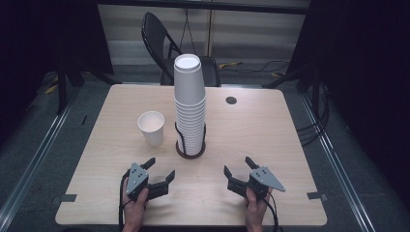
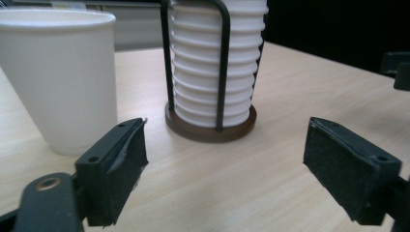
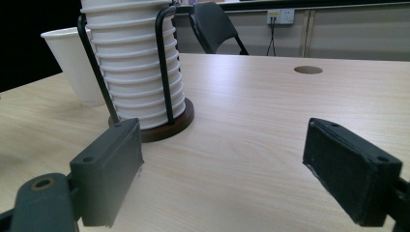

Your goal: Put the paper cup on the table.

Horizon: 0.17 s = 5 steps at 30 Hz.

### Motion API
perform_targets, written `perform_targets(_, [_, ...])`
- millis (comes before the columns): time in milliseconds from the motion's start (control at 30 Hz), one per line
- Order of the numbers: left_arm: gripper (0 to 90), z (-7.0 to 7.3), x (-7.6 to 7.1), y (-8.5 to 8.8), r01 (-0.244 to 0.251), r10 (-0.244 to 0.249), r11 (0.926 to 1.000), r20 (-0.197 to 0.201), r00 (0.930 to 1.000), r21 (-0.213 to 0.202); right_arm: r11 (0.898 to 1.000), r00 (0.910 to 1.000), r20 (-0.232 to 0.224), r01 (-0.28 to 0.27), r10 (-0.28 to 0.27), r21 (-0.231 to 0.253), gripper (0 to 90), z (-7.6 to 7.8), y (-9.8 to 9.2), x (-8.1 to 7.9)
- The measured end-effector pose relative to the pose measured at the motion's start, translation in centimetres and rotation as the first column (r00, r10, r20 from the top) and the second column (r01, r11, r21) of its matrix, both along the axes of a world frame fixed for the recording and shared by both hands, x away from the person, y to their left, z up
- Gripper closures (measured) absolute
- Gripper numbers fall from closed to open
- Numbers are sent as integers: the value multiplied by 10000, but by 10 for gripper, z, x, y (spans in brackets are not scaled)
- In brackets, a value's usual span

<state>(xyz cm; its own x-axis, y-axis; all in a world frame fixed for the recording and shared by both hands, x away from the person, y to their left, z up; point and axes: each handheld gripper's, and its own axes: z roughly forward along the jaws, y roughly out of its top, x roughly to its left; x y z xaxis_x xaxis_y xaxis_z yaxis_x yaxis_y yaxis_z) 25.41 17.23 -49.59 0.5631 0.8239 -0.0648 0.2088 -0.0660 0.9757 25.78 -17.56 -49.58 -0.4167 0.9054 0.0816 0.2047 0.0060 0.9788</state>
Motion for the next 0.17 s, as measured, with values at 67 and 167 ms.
perform_targets(67, [153, 0, 0, 0, -80, 80, 10000, -31, 10000, 49, 10000, 10000, -19, 7, -7, -26, 134, 0, 0, 0])
perform_targets(167, [155, 0, -2, -4, -145, 130, 9989, 341, 9993, 438, 9999, 9999, -97, 67, -69, -133, 135, 0, 1, 1])
